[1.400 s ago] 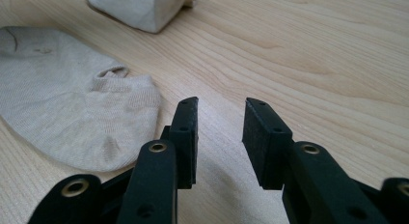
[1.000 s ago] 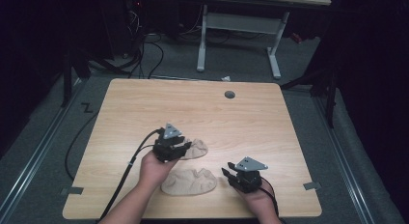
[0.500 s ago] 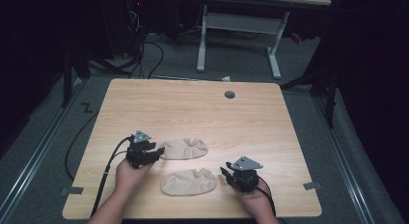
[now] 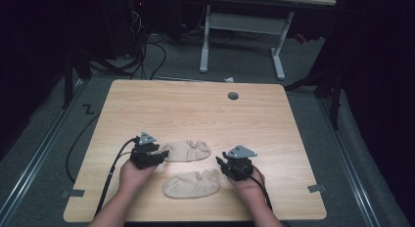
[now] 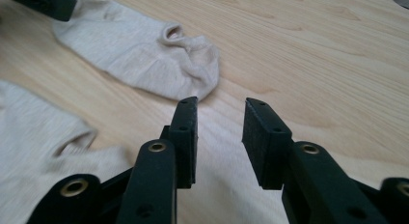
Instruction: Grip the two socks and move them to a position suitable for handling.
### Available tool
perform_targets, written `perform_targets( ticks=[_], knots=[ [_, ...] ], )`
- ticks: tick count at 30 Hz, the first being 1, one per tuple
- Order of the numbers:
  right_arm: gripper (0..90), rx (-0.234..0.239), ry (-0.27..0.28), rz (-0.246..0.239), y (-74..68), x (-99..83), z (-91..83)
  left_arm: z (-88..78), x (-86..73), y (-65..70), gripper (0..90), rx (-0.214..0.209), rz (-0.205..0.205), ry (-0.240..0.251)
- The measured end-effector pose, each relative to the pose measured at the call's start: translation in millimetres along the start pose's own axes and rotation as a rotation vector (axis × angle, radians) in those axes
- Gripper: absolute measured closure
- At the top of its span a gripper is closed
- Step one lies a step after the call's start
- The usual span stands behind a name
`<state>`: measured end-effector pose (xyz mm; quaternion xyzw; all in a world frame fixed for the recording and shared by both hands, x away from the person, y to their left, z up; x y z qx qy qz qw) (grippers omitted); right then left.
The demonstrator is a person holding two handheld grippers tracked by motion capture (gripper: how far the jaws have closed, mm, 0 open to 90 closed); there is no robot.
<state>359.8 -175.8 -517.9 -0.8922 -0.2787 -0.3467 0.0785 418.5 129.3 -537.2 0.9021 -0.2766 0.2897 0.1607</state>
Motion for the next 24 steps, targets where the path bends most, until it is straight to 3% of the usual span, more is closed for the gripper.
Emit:
perform_targets(
  ticks=[6, 13, 17, 24],
  knots=[
    [60.0, -0.006, -0.025, -0.011, -2.6, 22.4, 28.0, 5.7, 2.9, 0.1, 41.3, 0.003, 0.009, -0.043],
    [57.0, 0.030, -0.060, 0.018, -3.1, 39.5, 58.3, 9.2, 3.1, 1.9, 36.8, 0.004, 0.008, -0.035],
    [60.2, 0.040, -0.072, 0.053, 2.5, 40.3, 64.7, 8.4, 2.4, 0.7, 47.8, 0.015, -0.004, -0.025],
    [66.3, 0.057, -0.081, 0.028, -1.8, 38.1, 68.9, 7.3, -2.0, -0.5, 64.6, 0.005, 0.011, -0.003]
  ],
)
Point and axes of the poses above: each handheld gripper's, and its own axes: z roughly forward along the jaws, x roughly out of its top, y roughly to its right, the point moved 2 cm from there along z, roughly forward along the jaws, and after that the axes turned 10 degrees about -y, right-handed, at the moved point
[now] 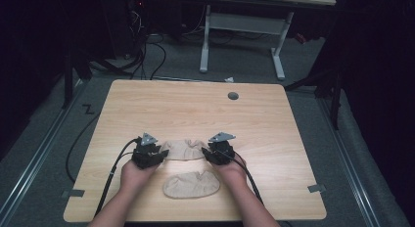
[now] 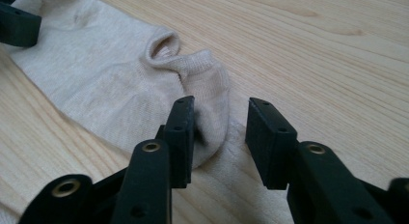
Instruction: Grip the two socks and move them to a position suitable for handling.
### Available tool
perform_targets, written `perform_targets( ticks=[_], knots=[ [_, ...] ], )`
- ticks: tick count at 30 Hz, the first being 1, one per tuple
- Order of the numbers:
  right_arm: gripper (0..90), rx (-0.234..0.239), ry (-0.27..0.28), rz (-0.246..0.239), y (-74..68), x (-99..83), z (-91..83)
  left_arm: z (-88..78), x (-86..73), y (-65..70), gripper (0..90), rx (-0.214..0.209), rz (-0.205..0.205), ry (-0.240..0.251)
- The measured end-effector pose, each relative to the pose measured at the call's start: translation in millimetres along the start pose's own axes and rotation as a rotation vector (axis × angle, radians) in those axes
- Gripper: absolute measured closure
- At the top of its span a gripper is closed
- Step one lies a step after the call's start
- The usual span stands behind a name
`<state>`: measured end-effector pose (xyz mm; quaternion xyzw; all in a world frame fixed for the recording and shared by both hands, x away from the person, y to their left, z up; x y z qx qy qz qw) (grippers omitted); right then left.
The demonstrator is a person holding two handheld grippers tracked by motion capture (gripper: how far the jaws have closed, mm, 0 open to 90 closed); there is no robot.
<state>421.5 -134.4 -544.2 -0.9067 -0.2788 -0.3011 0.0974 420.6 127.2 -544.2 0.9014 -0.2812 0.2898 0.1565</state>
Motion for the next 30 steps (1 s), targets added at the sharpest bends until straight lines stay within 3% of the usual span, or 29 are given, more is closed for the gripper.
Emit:
perform_targets(
  ticks=[5, 11, 21, 30],
  knots=[
    [77.0, 0.010, 0.003, -0.020, -3.8, -0.4, -0.2, -0.1, -0.6, 1.4, 72.5, -0.003, 0.006, -0.002],
    [83.2, 0.014, 0.007, -0.032, -5.5, -1.0, 0.0, -0.6, -0.4, 2.0, 82.6, -0.004, -0.006, -0.001],
    [84.5, 0.012, 0.017, -0.057, -2.0, -1.1, 0.5, -2.9, 0.4, 4.6, 85.8, 0.011, 0.000, 0.012],
    [84.8, 0.009, 0.025, -0.065, -0.7, -1.7, -1.5, -7.1, 2.4, 9.3, 87.0, -0.002, 0.013, 0.041]
  ],
)
Point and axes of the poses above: each handheld gripper's, and its own axes: z roughly forward along the jaws, x roughly out of its top, y roughly to its right, the point moved 2 cm from there along z, roughly forward along the jaws, and after that the axes turned 10 degrees about -y, right-handed, at the moved point
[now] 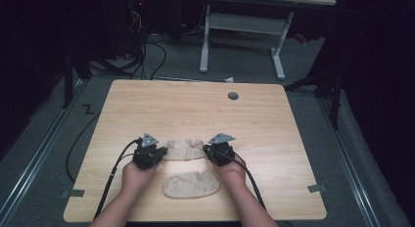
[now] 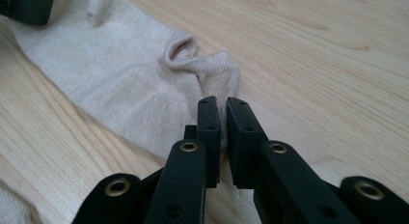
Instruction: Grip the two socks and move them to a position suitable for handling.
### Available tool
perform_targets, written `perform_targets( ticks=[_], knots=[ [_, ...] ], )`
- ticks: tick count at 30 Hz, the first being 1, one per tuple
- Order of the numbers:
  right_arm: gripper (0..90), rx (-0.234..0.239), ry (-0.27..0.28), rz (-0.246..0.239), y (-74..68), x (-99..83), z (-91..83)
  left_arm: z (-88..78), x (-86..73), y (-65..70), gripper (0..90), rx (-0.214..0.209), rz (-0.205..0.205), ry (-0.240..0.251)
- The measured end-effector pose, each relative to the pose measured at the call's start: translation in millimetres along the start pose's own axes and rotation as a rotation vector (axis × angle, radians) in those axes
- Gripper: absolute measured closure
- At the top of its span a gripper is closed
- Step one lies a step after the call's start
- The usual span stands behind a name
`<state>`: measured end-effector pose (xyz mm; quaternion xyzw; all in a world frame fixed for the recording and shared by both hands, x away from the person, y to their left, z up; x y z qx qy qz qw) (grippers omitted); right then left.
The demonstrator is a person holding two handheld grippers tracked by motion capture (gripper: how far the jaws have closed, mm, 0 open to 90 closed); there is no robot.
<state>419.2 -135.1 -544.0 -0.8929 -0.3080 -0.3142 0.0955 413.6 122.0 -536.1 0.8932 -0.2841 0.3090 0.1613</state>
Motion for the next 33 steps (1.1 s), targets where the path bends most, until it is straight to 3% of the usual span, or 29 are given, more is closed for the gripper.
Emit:
perform_targets(
  ticks=[12, 17, 24, 33],
  knots=[
    [84.8, -0.018, 0.079, -0.012, -1.1, -6.5, -22.0, -10.1, 4.2, 15.9, 87.0, -0.006, 0.052, 0.044],
    [84.7, -0.028, 0.104, -0.043, -6.2, -11.1, -36.0, -15.2, 4.3, 24.0, 87.0, -0.018, 0.071, 0.052],
    [84.7, -0.035, 0.147, -0.051, -6.8, -18.7, -58.3, -28.1, 4.4, 35.2, 87.0, -0.032, 0.097, 0.072],
    [84.5, -0.031, 0.163, -0.058, -11.3, -32.2, -76.9, -46.7, -5.0, 42.6, 87.0, -0.049, 0.088, 0.076]
  ],
)
Point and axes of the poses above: each handheld gripper's, and its own axes: z roughly forward along the jaws, x roughly out of its top, y roughly to its right, the point moved 2 cm from there along z, roughly forward along the jaws, and after that the axes turned 10 degrees about -y, right-handed, at the moved point
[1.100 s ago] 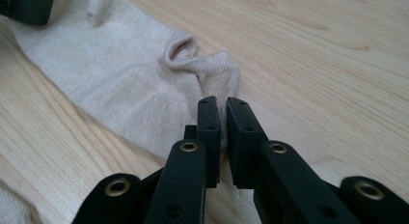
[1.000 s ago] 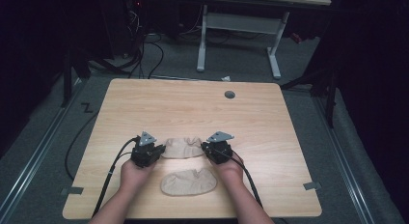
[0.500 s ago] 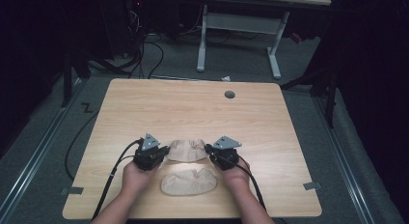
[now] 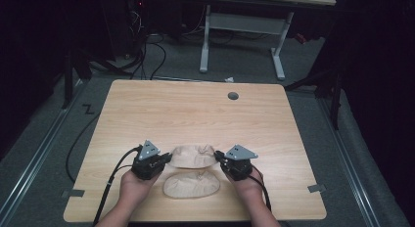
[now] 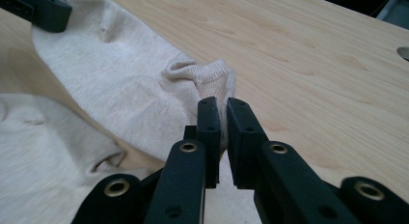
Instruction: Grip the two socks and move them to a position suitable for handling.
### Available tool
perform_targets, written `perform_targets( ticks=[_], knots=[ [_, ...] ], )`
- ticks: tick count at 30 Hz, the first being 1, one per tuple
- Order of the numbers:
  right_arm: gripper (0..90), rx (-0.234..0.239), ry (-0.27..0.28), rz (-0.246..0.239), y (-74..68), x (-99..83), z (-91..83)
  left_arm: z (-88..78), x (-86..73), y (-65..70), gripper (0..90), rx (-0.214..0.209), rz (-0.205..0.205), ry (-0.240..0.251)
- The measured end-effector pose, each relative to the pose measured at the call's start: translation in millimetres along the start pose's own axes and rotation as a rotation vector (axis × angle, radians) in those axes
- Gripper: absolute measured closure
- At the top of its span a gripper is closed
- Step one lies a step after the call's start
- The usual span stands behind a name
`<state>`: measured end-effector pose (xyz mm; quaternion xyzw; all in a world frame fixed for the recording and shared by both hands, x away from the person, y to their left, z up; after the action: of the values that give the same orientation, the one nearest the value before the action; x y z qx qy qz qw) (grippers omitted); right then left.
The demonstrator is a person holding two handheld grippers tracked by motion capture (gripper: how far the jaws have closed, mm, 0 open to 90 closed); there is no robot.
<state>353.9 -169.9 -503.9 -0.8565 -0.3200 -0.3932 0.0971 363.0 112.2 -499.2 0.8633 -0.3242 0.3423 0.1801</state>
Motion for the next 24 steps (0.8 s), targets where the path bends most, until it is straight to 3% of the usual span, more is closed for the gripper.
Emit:
perform_targets(
  ticks=[11, 18, 24],
  knots=[
    [84.5, 0.039, 0.002, -0.068, -24.5, -14.7, -23.2, -24.2, -15.1, 29.0, 87.0, -0.028, 0.067, -0.026],
    [84.5, 0.059, -0.011, -0.080, -32.0, -25.2, -29.6, -30.2, -28.6, 31.8, 87.0, -0.046, 0.057, -0.058],
    [84.5, 0.088, -0.046, -0.096, -41.7, -33.6, -28.4, -27.2, -44.4, 37.8, 87.0, -0.058, 0.072, -0.122]
  ],
)
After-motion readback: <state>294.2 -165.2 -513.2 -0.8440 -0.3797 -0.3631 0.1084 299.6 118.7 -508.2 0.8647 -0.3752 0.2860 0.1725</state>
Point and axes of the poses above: each handheld gripper's, and its own axes: z roughly forward along the jaws, x roughly out of its top, y roughly to its right, the point moved 2 cm from there along z, roughly forward along the jaws, and after that the axes turned 10 degrees about -y, right-handed, at the moved point
